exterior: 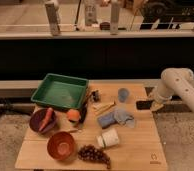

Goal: Place eraser in tray

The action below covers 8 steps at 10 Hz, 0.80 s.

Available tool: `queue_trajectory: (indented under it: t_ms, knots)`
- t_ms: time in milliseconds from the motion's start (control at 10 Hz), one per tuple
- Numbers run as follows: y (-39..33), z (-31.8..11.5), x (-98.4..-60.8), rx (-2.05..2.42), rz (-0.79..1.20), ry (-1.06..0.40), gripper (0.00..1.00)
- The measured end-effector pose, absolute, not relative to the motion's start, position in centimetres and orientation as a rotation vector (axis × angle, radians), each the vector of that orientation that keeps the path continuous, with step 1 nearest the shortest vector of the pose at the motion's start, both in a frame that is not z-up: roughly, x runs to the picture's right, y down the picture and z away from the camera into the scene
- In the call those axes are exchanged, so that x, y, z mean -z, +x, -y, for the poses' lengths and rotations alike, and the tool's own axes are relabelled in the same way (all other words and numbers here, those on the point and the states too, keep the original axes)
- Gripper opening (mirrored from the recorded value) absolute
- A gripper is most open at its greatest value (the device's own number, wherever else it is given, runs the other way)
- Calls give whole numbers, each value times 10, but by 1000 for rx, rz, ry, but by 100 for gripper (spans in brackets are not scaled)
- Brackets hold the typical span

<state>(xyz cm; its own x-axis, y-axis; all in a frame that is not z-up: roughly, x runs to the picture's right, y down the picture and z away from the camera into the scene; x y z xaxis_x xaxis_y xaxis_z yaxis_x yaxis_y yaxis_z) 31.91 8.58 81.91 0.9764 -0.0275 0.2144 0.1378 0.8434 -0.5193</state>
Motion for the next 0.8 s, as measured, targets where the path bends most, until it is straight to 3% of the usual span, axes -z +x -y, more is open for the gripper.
queue_trajectory:
  t_ms: [500, 800]
  knots:
    - [248, -71, -810, 211, 334, -497, 26]
    - [212, -59, -810, 254, 380, -368, 26]
